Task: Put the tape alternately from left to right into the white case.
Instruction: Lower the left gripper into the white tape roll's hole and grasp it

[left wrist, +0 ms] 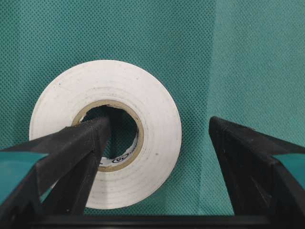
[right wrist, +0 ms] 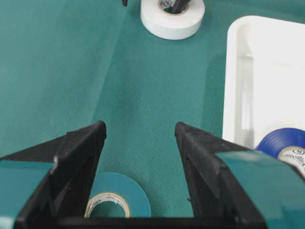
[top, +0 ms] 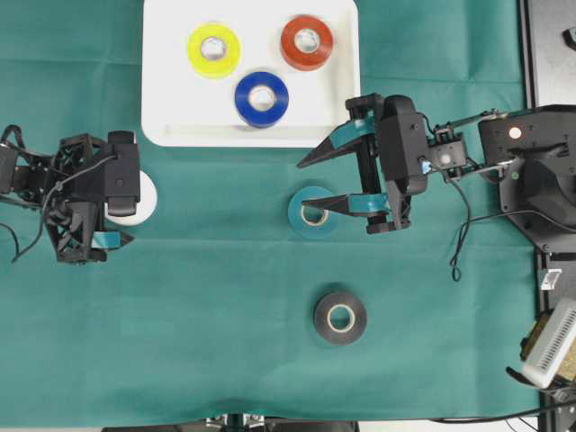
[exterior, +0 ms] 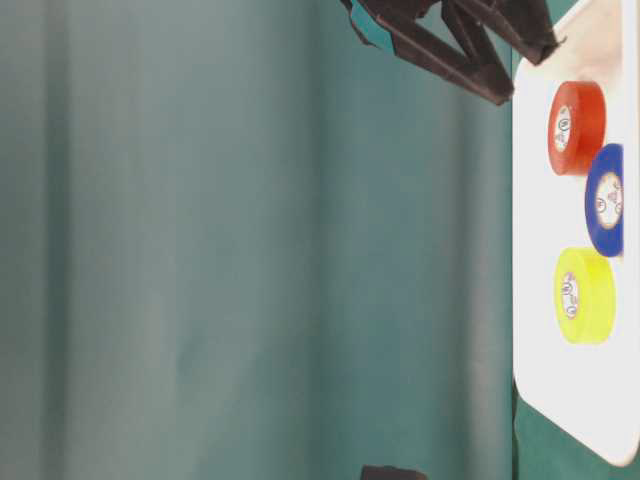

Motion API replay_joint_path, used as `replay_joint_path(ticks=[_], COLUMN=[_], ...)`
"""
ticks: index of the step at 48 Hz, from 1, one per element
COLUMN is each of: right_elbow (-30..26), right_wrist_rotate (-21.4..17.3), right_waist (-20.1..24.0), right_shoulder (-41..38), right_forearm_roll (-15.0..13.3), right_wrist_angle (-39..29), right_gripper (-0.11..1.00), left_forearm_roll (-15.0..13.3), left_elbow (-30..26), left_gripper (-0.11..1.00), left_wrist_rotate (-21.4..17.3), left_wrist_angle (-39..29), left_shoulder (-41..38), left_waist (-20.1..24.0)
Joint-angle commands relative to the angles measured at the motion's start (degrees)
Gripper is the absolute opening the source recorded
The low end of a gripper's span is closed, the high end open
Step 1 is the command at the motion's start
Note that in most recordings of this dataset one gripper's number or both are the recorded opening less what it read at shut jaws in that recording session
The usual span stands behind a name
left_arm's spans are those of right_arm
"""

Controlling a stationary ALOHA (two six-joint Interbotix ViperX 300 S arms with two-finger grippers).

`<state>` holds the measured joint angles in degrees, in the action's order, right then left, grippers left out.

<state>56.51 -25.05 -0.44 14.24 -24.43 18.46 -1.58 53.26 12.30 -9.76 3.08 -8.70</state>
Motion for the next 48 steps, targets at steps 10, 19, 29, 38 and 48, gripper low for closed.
replay_joint_path(ticks=[10,19,29,38,48], right_elbow=[-0.44,-0.53,-0.53,-0.44,-0.44], right_wrist_rotate=[-0.09,-0.09,-0.09,-0.09,-0.09], right_waist=[0.18,0.18,0.18,0.18,0.18], right_shoulder=[0.53,0.53,0.53,0.53,0.53], right_forearm_roll=[0.18,0.18,0.09,0.18,0.18], right_wrist_angle=[0.44,0.53,0.44,0.44,0.44], right_gripper=[0.64,0.64,0.64,0.64,0.64], left_forearm_roll=[0.09,0.00,0.00,0.09,0.00], left_elbow=[-1.49,-2.20,-2.20,-2.20,-2.72], left_gripper=[0.71,0.24,-0.02,-0.02,-0.02], left_wrist_rotate=[0.09,0.09,0.00,0.09,0.09], left_wrist_angle=[-0.18,-0.18,-0.18,-0.53,-0.70], left_shoulder=[0.44,0.53,1.76,4.13,7.65], left_waist=[-0.79,-0.97,-0.97,-0.97,-1.49])
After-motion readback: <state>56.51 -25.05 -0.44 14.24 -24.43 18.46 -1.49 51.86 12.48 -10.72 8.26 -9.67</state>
